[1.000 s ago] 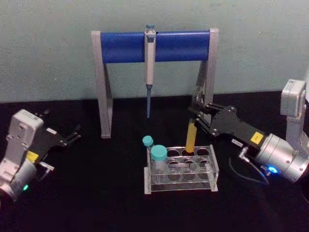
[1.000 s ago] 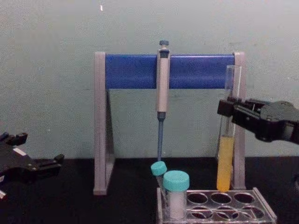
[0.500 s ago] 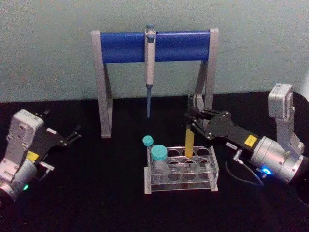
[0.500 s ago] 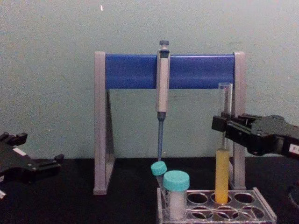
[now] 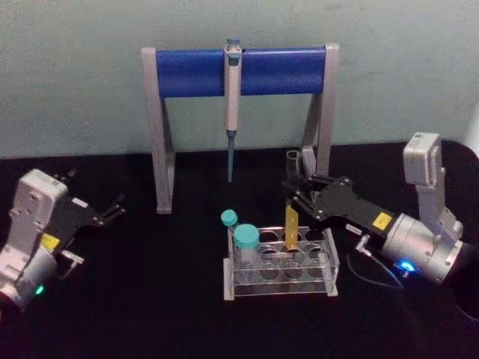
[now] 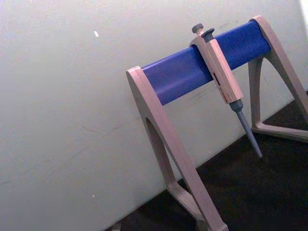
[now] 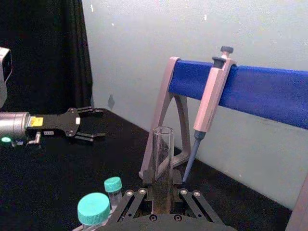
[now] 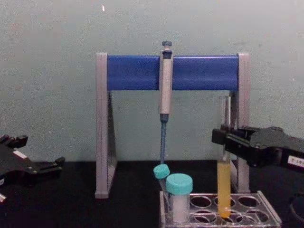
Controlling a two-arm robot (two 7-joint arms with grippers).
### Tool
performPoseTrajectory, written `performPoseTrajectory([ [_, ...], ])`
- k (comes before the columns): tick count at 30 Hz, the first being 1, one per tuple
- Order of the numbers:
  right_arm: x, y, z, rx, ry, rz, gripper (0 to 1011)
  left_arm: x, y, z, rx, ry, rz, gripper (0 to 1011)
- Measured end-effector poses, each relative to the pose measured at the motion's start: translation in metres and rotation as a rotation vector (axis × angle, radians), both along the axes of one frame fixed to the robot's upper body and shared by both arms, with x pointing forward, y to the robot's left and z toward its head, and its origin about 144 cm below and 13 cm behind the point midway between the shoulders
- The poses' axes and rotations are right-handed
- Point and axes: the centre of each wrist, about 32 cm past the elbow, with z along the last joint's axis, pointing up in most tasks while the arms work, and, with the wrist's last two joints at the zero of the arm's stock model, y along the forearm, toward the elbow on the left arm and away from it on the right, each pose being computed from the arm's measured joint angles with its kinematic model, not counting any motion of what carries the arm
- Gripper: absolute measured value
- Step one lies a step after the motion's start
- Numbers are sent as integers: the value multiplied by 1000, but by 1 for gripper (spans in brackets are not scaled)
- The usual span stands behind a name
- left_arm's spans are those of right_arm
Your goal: Pick up the test tube from the test tube rack, shake it, then place it back into the test tube rack.
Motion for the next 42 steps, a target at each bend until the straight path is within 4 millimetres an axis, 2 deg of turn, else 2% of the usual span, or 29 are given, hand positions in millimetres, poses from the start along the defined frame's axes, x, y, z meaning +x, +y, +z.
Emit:
performPoseTrajectory([
  [42,6,6,-7,-71,81,11,221,0,0,0,0,0,0,1001],
])
